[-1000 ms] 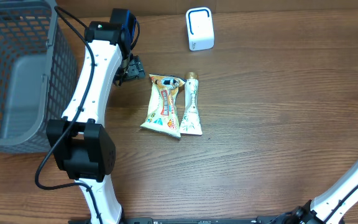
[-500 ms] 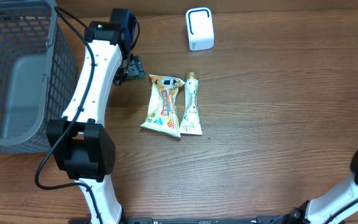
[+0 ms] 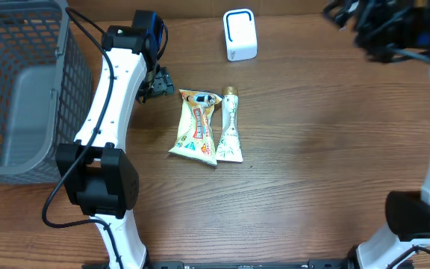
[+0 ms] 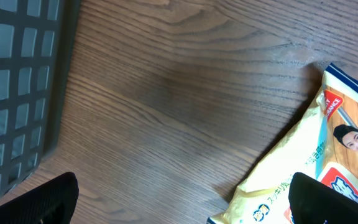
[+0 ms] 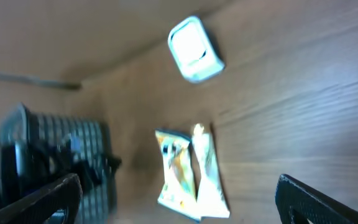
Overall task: Scan the item barcode
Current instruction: 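Reach the right gripper to the white bamboo tube and grasp it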
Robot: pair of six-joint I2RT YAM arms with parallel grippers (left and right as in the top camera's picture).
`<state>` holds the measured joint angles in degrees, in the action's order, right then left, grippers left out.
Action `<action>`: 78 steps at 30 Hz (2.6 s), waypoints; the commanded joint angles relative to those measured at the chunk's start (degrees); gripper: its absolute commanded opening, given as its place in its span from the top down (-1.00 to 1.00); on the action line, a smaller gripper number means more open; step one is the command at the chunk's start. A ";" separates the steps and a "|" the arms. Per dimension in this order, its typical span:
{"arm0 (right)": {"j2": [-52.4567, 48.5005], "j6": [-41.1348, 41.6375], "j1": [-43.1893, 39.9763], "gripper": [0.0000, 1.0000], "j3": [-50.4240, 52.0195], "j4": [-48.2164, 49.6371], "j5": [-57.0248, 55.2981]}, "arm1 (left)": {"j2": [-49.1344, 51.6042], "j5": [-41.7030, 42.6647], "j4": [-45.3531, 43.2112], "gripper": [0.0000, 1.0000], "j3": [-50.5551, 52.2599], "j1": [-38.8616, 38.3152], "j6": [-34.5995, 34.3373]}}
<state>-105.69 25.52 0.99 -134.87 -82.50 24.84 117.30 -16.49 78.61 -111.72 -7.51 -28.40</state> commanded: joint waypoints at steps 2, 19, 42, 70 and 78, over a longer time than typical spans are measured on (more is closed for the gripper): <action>1.97 -0.59 8.70 -1.00 1.51 -2.80 -4.48 | 0.44 0.02 0.00 -1.00 -0.17 -0.42 -0.81; 1.92 3.28 27.65 -1.00 34.01 16.55 -7.96 | 0.44 0.02 0.00 -1.00 -0.17 -0.44 -0.79; -2.14 1.27 30.77 -0.85 57.68 42.58 -17.27 | 0.44 0.02 0.00 -1.00 -0.17 -0.44 -0.81; -12.74 -7.98 30.88 -1.00 48.11 43.47 -13.25 | 0.44 0.04 0.00 -1.00 -0.17 -0.42 -0.81; -14.80 -7.54 32.22 -0.44 48.48 46.62 -23.61 | 0.44 0.02 0.00 -1.00 -0.17 -0.42 -0.79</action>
<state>-119.68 17.96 31.97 -85.08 -36.84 7.84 117.30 -16.49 78.59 -111.72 -7.51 -28.40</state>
